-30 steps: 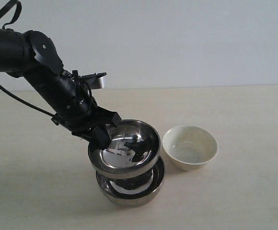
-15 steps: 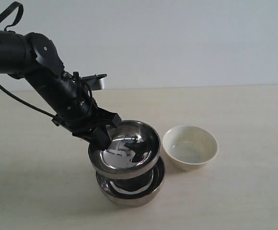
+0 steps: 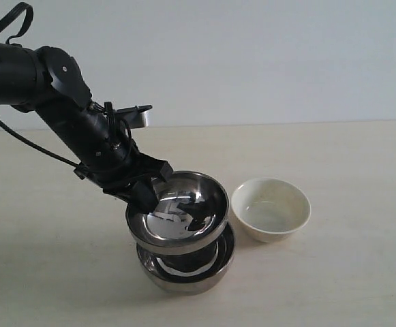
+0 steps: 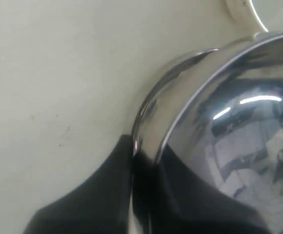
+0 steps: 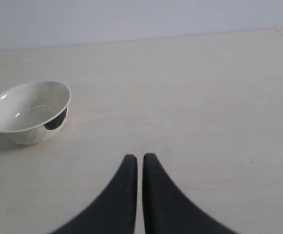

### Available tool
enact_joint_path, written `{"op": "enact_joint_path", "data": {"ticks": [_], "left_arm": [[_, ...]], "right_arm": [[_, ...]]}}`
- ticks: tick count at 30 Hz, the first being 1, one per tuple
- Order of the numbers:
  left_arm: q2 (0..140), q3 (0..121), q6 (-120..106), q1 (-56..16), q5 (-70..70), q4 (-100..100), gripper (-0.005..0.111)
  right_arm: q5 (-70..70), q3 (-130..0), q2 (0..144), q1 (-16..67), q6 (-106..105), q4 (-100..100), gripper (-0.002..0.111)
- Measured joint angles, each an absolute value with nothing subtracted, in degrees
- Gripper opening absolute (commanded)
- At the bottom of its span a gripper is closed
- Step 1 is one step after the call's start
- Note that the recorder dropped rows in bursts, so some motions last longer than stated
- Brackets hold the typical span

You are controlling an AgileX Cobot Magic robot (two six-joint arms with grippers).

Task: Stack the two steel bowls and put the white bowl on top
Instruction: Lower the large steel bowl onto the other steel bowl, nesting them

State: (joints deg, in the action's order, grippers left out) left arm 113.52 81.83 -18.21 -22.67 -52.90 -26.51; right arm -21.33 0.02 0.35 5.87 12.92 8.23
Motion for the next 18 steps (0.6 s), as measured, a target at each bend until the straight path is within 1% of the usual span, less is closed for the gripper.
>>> {"op": "enact_joint_path", "data": {"ticks": [18], "left_arm": [[113.5, 81.8, -18.2, -22.8, -52.4, -26.5, 0.004]], "right_arm": [[-21.3, 0.0, 0.3, 5.9, 12.9, 8.2, 0.000]]}}
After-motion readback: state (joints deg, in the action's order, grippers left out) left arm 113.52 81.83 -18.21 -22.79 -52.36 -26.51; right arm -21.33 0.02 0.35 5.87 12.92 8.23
